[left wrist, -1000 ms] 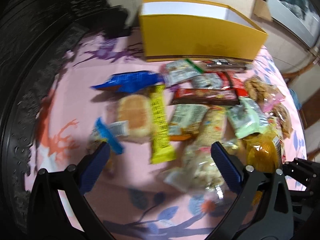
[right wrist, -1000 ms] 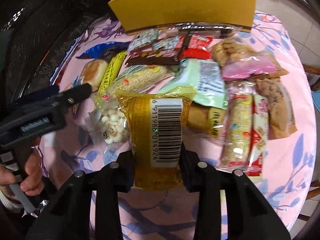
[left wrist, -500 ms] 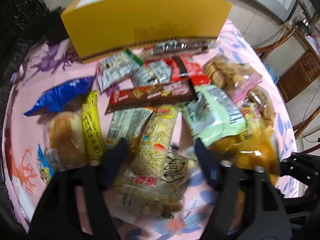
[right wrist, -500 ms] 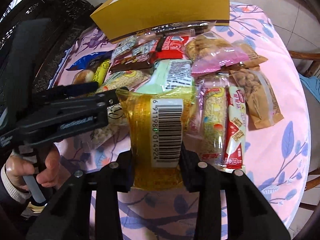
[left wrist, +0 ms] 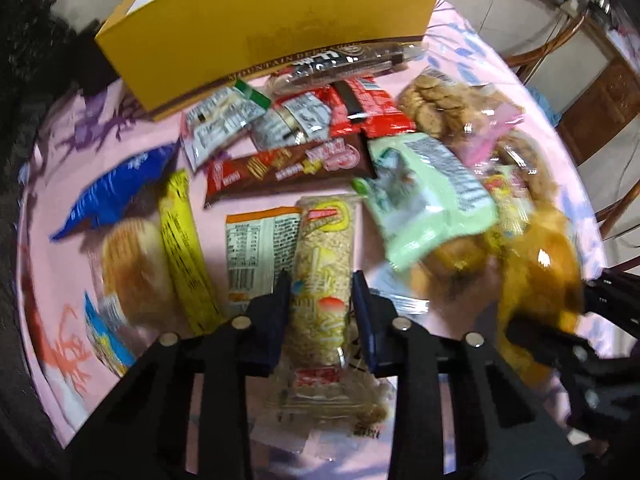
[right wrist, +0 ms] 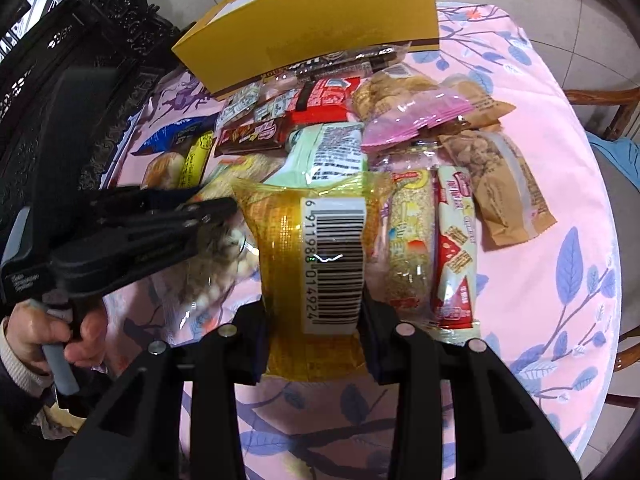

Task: Organize snacks
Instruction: 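Grasp the yellow barcode snack pack with the right tool while the left tool grasps a rice bar, then carry both snacks into the yellow box and open both tools, then grasp the pale green snack bag with the right tool, then grasp the white candy bag with the left tool while the right tool lifts the green bag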

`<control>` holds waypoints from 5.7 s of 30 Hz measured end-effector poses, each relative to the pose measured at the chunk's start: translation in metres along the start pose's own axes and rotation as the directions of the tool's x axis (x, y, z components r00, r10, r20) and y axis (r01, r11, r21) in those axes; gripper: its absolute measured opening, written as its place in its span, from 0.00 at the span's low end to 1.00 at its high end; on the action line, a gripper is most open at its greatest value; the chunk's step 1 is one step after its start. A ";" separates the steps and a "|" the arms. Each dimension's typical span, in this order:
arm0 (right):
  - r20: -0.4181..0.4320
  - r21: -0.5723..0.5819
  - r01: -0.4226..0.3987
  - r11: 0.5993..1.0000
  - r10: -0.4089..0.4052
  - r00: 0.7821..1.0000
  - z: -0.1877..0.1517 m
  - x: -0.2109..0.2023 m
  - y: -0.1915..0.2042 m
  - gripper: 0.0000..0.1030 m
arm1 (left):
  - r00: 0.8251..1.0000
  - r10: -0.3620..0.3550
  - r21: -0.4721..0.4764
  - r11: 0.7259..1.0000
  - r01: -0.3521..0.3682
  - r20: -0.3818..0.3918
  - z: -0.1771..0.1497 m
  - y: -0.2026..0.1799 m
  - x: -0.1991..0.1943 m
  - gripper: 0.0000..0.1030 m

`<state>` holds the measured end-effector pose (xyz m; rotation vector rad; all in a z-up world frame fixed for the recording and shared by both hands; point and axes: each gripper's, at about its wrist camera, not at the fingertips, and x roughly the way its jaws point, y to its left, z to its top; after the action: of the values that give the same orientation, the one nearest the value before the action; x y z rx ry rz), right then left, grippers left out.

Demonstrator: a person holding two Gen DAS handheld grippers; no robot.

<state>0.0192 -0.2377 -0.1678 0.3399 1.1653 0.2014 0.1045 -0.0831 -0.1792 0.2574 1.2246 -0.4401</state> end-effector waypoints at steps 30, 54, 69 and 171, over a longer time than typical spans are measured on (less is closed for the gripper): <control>0.184 -0.112 -0.050 0.992 0.070 0.980 0.105 -0.047 0.041 0.37 | 0.948 0.030 -0.136 0.991 0.015 0.317 0.073 0.047 -0.115 0.29; 0.131 -0.038 0.118 0.992 -0.113 0.985 0.326 0.054 0.020 0.64 | 0.956 0.184 -0.218 0.967 -0.134 0.230 0.243 0.115 -0.019 0.64; 0.084 -0.090 0.032 0.995 -0.024 0.996 0.179 -0.004 0.014 0.64 | 0.932 0.222 -0.264 0.953 -0.146 0.285 0.121 0.086 -0.070 0.92; -0.064 0.023 0.020 1.000 -0.019 0.998 0.061 0.007 0.015 0.31 | 0.988 0.138 0.018 0.990 -0.140 0.066 -0.088 -0.022 -0.003 0.55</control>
<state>0.0788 -0.2313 -0.1469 0.3454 1.2339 0.1824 0.0193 -0.0649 -0.2037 0.3433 1.1315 -0.3387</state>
